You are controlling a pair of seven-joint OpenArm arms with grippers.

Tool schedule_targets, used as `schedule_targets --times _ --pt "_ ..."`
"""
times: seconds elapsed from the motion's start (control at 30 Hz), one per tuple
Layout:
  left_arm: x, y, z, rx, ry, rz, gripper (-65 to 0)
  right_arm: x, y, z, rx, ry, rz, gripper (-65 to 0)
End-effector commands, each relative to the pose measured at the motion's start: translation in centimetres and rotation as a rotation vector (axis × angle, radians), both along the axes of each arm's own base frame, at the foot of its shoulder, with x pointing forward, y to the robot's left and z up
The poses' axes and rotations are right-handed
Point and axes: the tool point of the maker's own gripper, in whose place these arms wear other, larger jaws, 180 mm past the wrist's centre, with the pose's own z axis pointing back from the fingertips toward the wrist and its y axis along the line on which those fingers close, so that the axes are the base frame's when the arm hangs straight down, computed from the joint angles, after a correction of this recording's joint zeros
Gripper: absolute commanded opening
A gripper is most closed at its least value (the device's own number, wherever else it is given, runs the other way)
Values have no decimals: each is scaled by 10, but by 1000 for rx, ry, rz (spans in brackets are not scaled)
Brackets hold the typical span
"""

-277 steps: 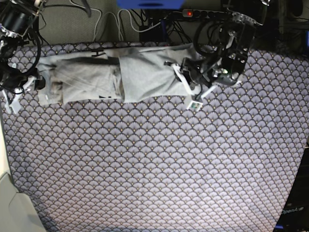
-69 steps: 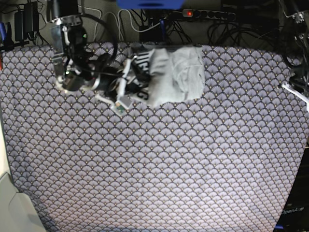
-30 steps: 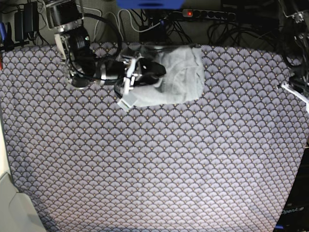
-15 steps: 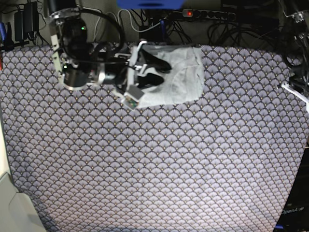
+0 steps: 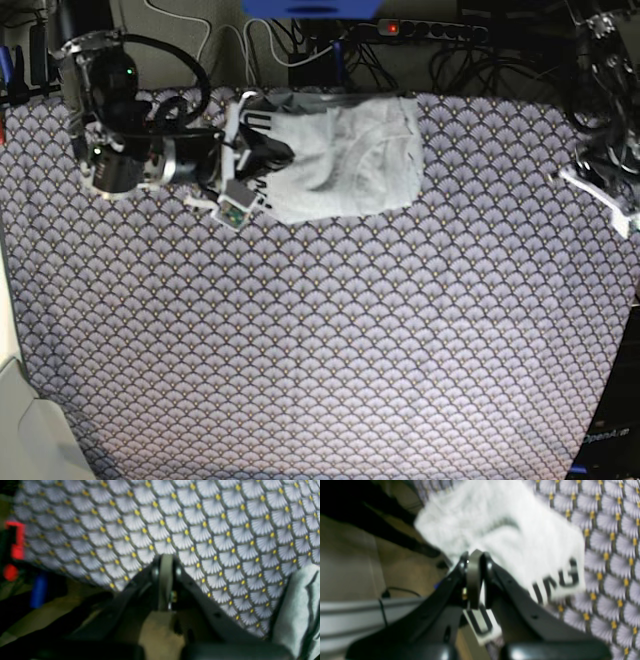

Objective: Fold the T-shirt properly
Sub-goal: 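Grasp the bundle's edge with the right gripper and tuck it under, then move both grippers to opposite sides of the grey bundle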

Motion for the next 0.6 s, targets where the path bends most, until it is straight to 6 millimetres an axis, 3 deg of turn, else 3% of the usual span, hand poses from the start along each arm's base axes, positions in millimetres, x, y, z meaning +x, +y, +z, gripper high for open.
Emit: schedule_targets --times 0.0,0.23,0.37,0.57 --pt "0 -15 -2 -20 11 -52 -647 4 1 12 29 -37 10 -650" --pt "-38 -101 -45 -101 174 -309 -647 13 -35 7 -58 -42 -45 -650" --pt "-49 -123 -50 -125 200 -381 -647 20 -61 6 -106 -39 -115 -650" --pt "-75 -159 -63 -167 278 -504 -646 22 -75 6 -131 -42 -142 -650"
